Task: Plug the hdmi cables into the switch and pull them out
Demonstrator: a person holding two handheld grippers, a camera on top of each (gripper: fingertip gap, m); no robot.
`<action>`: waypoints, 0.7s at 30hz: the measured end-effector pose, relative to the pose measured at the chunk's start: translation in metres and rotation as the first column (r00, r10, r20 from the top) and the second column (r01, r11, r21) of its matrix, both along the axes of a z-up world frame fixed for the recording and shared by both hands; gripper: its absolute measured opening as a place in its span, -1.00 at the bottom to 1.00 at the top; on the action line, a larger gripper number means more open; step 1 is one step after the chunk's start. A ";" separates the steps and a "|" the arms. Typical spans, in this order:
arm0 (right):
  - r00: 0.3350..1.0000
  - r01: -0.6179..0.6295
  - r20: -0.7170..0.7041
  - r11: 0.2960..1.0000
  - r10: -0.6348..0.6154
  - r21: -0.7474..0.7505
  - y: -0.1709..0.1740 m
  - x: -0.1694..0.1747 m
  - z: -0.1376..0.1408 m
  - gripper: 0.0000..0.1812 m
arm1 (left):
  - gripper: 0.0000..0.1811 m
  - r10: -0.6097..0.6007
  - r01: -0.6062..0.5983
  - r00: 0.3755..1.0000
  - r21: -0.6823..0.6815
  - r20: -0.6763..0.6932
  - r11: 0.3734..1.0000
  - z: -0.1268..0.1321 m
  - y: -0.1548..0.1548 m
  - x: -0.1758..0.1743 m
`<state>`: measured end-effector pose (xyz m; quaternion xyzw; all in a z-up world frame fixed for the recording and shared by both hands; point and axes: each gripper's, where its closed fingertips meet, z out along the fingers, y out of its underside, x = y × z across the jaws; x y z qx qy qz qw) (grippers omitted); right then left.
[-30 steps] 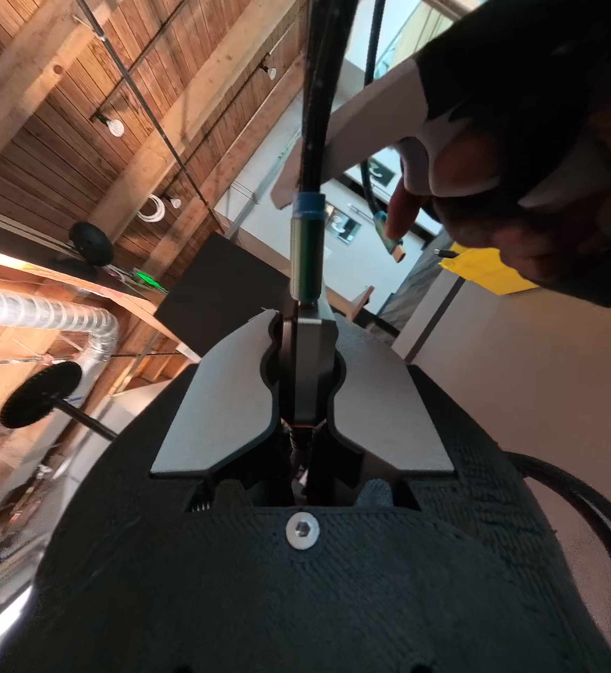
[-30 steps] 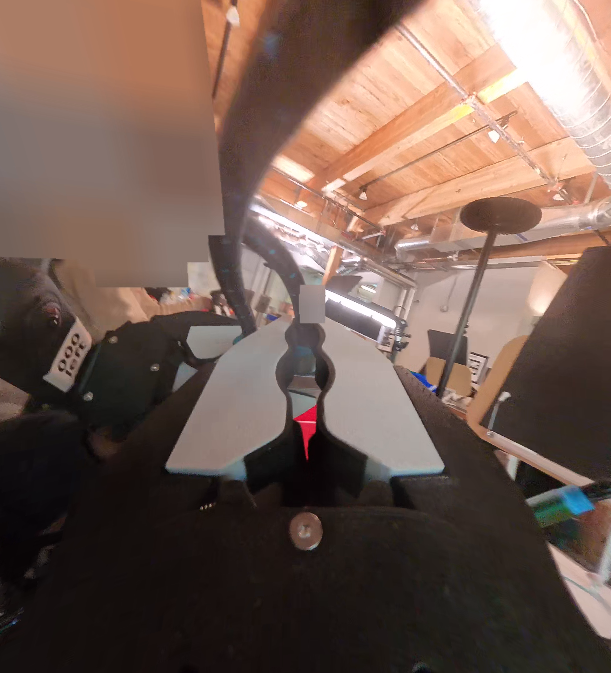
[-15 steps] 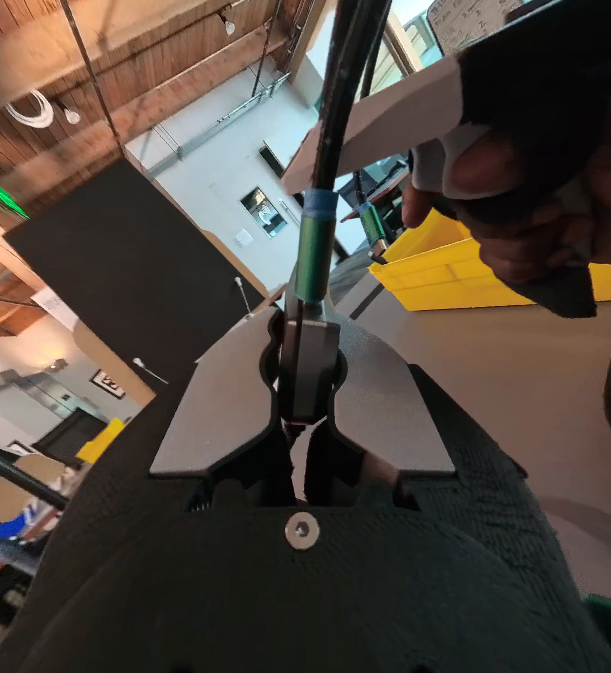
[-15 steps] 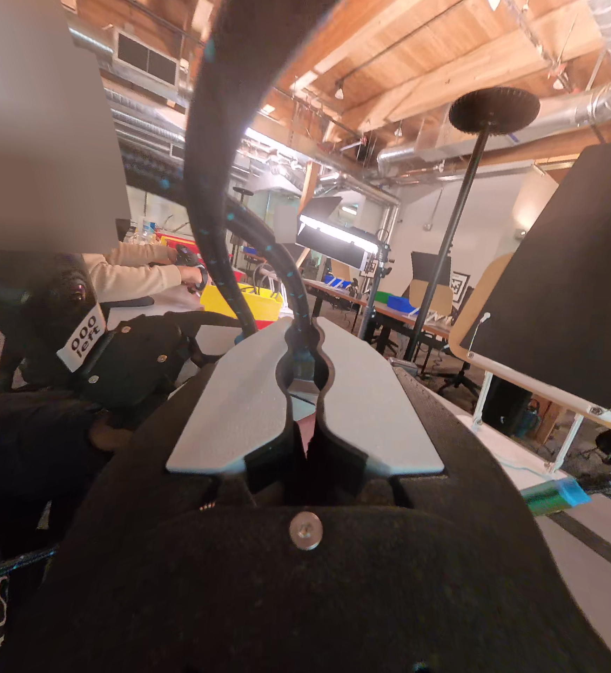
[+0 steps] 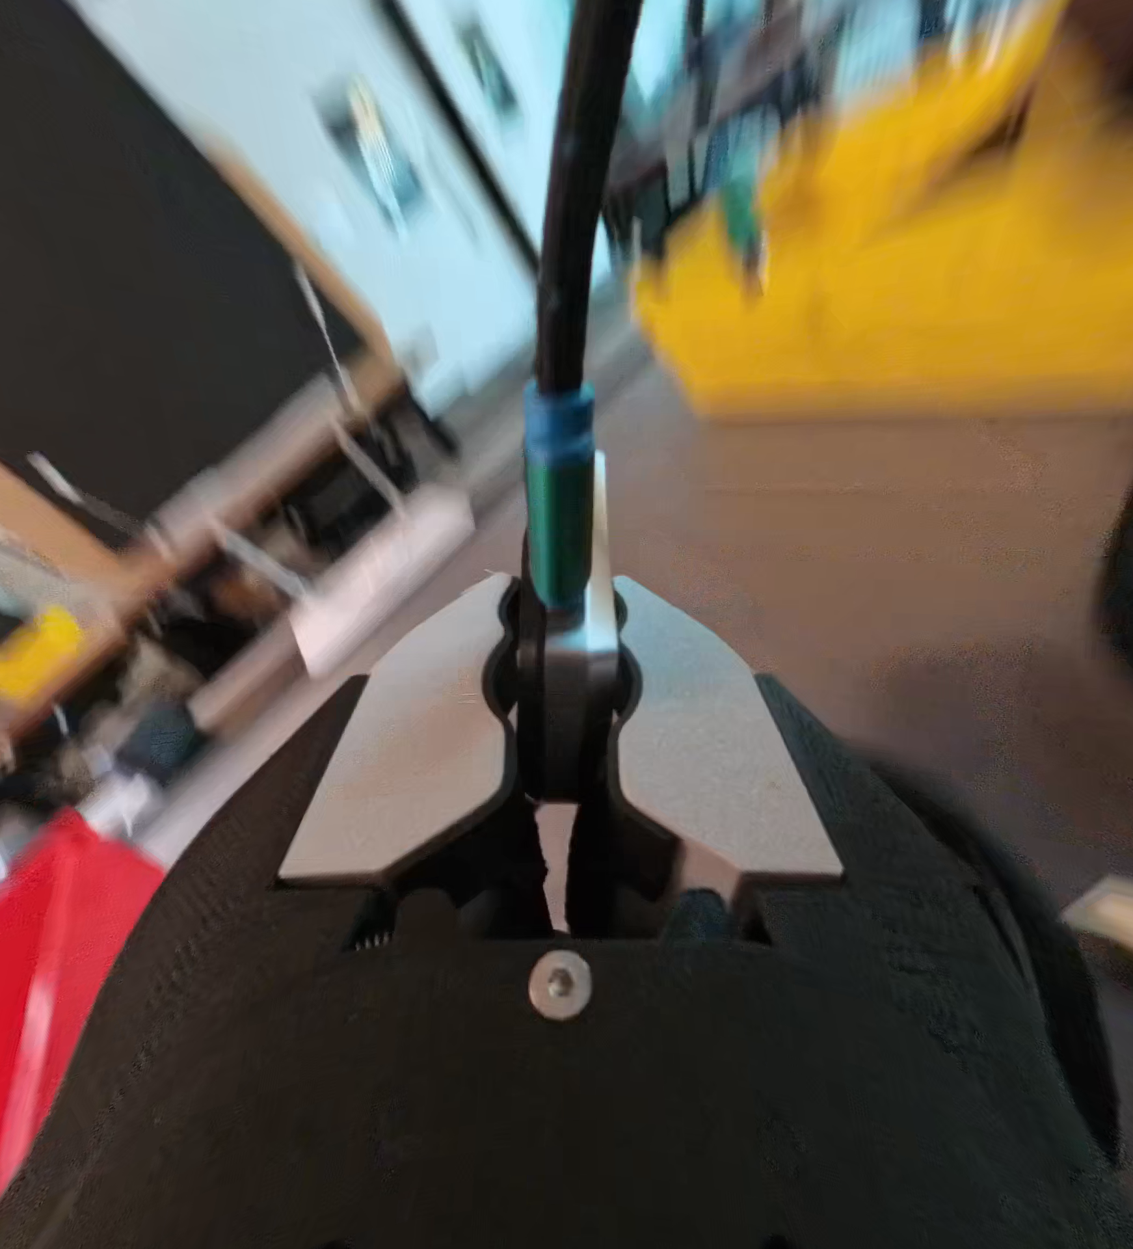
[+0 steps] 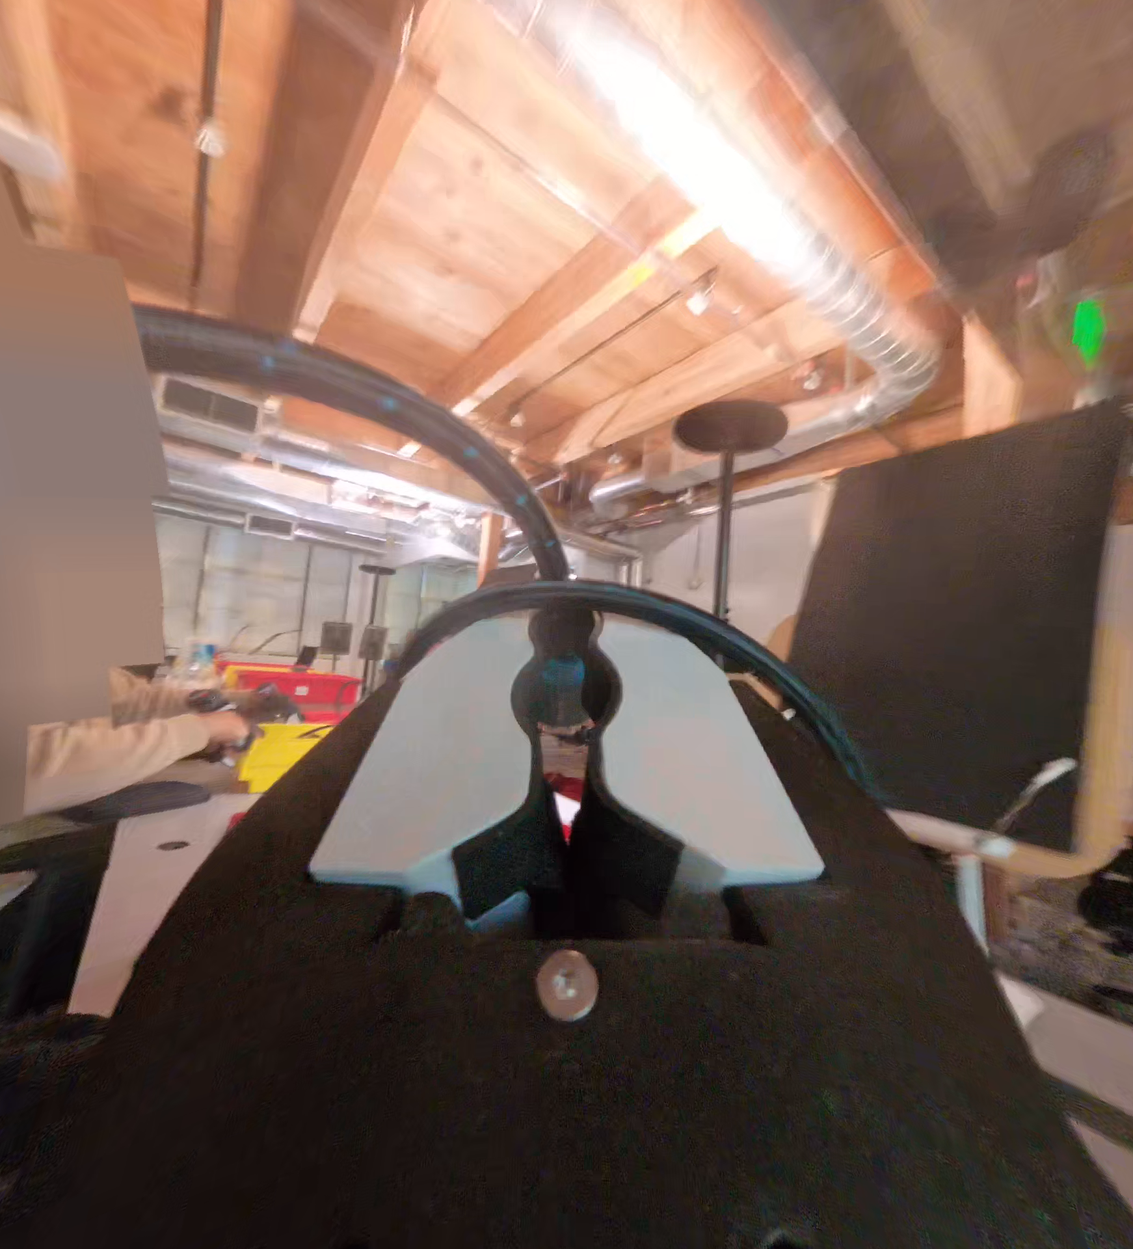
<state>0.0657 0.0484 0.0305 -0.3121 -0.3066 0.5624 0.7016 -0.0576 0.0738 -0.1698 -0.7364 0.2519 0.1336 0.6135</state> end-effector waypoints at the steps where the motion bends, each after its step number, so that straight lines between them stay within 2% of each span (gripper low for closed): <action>1: 0.999 0.033 -0.009 0.999 -0.033 -0.003 0.011 0.029 0.020 -0.93 | -0.75 0.007 -0.003 0.998 -0.069 0.061 0.998 -0.015 -0.001 -0.009; 2: 0.993 0.039 -0.111 0.999 -0.037 0.017 0.013 0.064 0.040 -0.94 | -0.76 -0.008 0.002 0.990 0.039 0.140 0.999 0.009 -0.005 -0.009; 3: 0.996 0.054 -0.069 0.998 -0.053 0.016 0.017 0.076 0.041 -0.94 | -0.76 -0.039 0.011 0.982 0.151 0.184 0.988 0.033 -0.008 -0.006; 4: 0.996 0.055 0.075 0.998 -0.055 0.000 0.022 0.071 0.032 -0.93 | -0.76 -0.041 0.012 0.981 0.150 0.192 0.989 0.037 -0.006 -0.004; 7: 0.945 0.123 0.306 0.992 -0.112 -0.016 0.039 0.071 0.007 -0.93 | -0.75 -0.070 0.060 0.967 0.049 0.245 0.997 0.016 0.004 0.008; 10: 0.859 0.302 0.431 0.953 -0.275 0.006 0.067 0.086 -0.006 -0.93 | -0.75 0.007 -0.025 0.974 0.076 0.225 0.997 0.017 0.001 -0.009; 12: 0.799 0.322 0.536 0.947 -0.272 0.000 0.075 0.091 -0.020 -0.93 | -0.74 0.031 -0.054 0.961 0.078 0.273 0.995 0.018 -0.002 -0.018; 14: 0.725 0.280 0.657 0.960 -0.205 -0.010 0.072 0.091 -0.042 -0.93 | -0.73 0.033 -0.072 0.941 0.102 0.338 0.992 0.023 -0.004 -0.024; 17: 0.549 0.189 0.826 0.982 -0.126 0.025 0.059 0.085 -0.084 -0.93 | -0.72 0.003 -0.063 0.886 0.113 0.463 0.992 0.028 -0.006 -0.029; 18: 0.497 0.125 0.863 0.992 -0.087 0.028 0.049 0.081 -0.096 -0.93 | -0.72 -0.004 -0.063 0.864 0.116 0.504 0.991 0.029 -0.006 -0.032; 21: 0.336 -0.211 0.941 0.976 0.026 0.048 0.002 0.071 -0.130 -0.92 | -0.72 -0.047 -0.068 0.760 0.150 0.648 0.986 0.037 -0.011 -0.044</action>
